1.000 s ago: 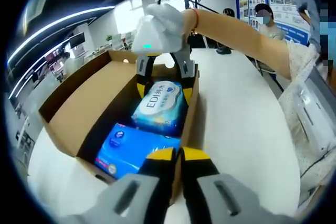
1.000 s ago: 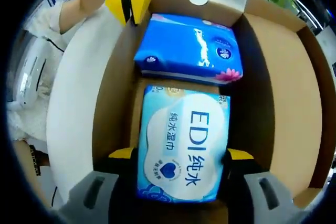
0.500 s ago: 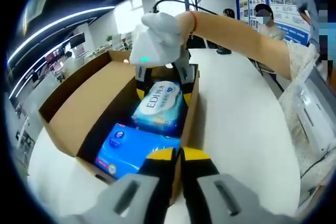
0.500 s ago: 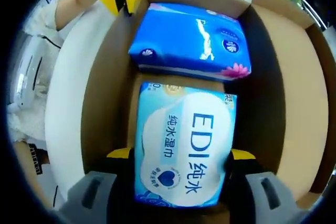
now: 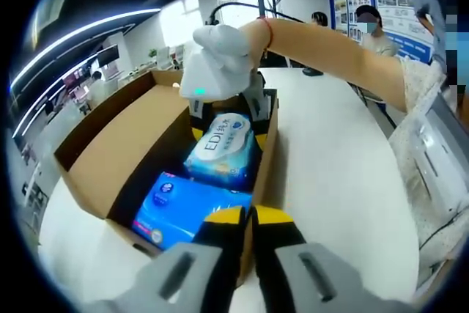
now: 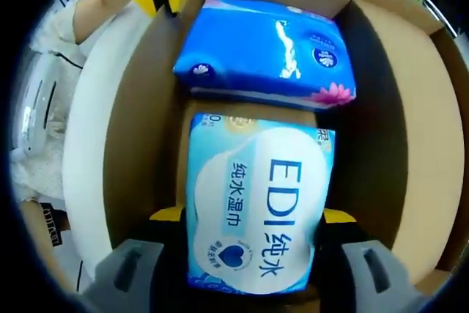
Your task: Operate the shoe box by opening the lid, removing the specified soft item, and placing it in the target area until the item is outside and the box remains undamaged.
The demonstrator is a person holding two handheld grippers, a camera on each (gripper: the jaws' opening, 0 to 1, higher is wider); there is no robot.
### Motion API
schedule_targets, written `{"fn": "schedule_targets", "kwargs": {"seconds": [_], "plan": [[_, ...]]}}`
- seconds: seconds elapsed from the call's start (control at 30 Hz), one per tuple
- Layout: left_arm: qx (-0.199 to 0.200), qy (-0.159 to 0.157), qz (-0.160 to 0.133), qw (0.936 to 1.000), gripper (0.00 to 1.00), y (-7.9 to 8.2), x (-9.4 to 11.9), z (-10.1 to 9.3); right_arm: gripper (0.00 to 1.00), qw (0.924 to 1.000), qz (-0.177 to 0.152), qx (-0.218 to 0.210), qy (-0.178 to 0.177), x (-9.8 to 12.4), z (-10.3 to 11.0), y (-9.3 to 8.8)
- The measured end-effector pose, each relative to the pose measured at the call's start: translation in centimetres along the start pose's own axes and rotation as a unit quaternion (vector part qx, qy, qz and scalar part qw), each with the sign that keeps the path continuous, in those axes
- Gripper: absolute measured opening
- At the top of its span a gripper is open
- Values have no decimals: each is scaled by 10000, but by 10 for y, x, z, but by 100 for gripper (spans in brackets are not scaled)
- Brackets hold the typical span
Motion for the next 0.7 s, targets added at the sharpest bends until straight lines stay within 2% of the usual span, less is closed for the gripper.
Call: {"fn": "schedule_targets", "kwargs": {"seconds": [0.7], "plan": [[20,-7,-47,10000,4,0,0,0,69,10000,-9,0,59,-2,6,0]]}}
Point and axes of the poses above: the point that each gripper's makers call its tool centre point, and the gripper's own axes: x roughly backward along the fingers, z roughly to its left, y roughly out of its top, the point moved 2 cm from there along x, roughly backward along the fingers, and after that the axes turned 4 degrees about z, right-handed, at the moved point
